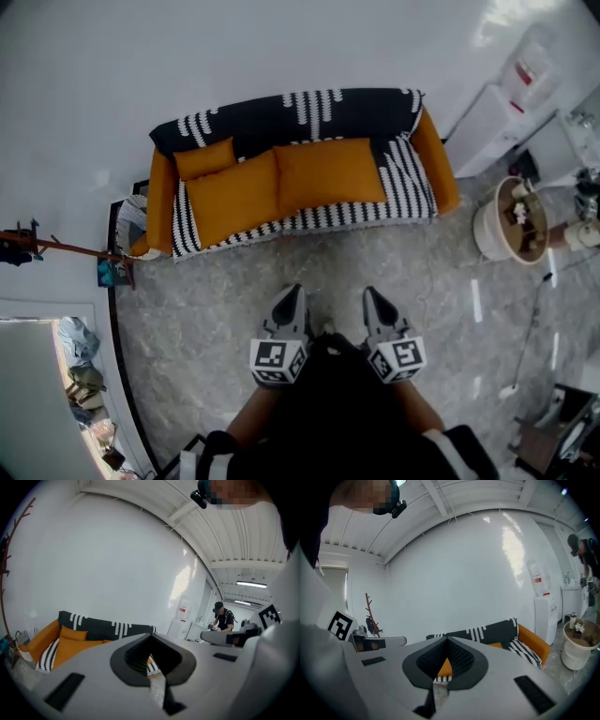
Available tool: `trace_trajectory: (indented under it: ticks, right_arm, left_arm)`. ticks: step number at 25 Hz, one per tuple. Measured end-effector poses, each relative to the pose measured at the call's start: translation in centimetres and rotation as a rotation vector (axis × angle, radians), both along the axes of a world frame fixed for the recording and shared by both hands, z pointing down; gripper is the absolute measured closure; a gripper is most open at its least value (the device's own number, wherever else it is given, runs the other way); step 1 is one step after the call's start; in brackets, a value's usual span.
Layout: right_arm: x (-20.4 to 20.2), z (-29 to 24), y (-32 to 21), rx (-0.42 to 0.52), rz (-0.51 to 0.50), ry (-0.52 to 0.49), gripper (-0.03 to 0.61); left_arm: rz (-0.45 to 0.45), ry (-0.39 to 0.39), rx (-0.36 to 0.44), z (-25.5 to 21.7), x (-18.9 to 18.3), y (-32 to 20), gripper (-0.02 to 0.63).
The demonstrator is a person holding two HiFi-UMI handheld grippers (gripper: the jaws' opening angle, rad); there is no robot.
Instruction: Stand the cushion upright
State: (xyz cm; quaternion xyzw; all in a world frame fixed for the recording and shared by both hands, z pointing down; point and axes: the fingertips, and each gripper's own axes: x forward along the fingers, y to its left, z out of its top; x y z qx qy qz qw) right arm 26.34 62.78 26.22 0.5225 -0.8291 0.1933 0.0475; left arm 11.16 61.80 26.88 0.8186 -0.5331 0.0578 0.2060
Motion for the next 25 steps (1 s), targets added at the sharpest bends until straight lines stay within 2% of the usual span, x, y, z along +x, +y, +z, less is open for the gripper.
trace_trajectory:
  ticks: [9,16,25]
  right_arm:
    - [0.1,1.1,-7.0,0.000,0.029,-0.008,0.589]
    - [-0.2,1.6,-16.2,-0.017,0.071,0.000,0.589]
    - [-3.6,0.9,-29.3,-0.028,0.097,0.012,0.589]
  left_arm:
    - [0.041,-0.003,-0.011,1.6,0.6,-7.1,0.627]
    - [0.072,0.003,0.010,0.9,0.0,-17.7,0.627]
    - [0.102,0.010,-0.008,0.1,-2.9,-31.1,0.627]
